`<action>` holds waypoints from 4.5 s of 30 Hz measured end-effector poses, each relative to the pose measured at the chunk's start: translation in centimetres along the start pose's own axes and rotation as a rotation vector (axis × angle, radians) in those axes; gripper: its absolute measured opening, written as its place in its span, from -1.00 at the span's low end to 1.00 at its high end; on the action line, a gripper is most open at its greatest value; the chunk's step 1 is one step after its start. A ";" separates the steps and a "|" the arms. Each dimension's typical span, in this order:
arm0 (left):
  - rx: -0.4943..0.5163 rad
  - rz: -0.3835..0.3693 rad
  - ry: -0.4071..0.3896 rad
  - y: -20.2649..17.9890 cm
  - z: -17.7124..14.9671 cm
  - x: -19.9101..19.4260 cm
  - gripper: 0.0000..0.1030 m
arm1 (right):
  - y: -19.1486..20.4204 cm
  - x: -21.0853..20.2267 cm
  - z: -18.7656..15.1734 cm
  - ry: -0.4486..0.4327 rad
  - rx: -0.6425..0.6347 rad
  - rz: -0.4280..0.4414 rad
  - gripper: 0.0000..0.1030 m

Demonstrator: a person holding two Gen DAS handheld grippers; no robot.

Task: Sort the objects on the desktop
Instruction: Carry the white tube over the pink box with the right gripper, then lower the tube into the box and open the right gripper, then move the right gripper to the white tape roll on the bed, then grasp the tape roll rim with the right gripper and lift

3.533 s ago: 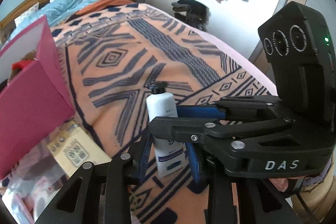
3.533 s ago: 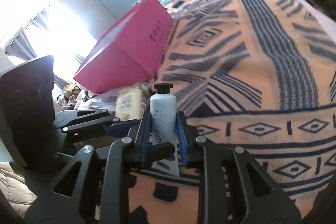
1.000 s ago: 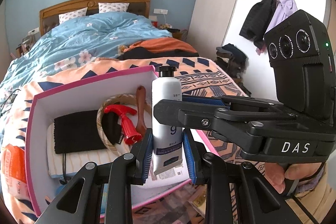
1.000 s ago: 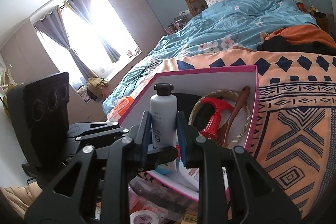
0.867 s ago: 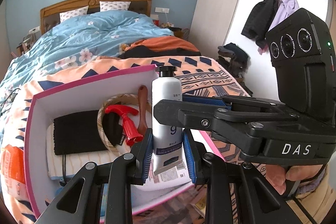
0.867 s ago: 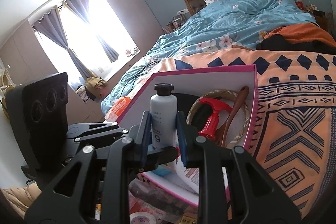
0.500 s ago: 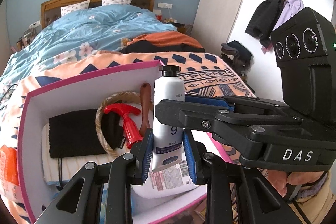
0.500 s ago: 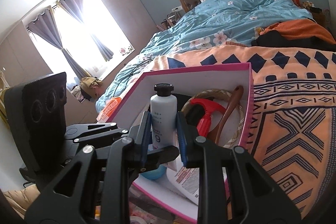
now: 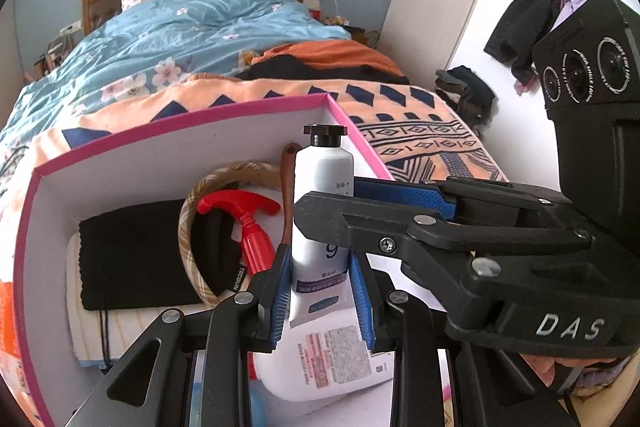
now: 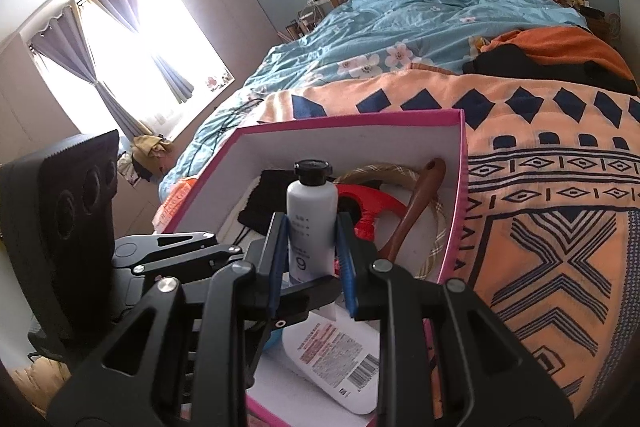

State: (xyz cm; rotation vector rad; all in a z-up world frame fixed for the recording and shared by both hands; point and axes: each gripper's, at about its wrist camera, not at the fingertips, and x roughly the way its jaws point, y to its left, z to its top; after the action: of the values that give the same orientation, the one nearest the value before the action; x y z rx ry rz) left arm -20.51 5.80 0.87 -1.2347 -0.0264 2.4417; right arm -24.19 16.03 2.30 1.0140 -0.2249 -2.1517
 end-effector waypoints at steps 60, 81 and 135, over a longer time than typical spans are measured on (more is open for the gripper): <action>0.191 0.058 -0.135 -3.0 -10.9 -9.3 -0.02 | 6.0 -7.6 -10.0 -0.020 -0.207 -0.007 -0.36; 0.101 0.128 -0.100 -2.8 -17.6 -9.0 0.22 | 8.0 -4.0 -16.2 0.197 -0.279 0.022 -0.36; 0.042 -0.002 -0.012 -2.1 -19.8 -8.1 0.03 | 9.5 -0.5 -18.3 0.257 -0.339 -0.160 -0.68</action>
State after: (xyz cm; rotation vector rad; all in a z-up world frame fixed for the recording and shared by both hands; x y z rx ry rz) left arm -0.16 1.66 -4.57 -1.2010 0.0198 2.4357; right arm -5.46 12.21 -5.54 1.1202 0.3435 -2.0784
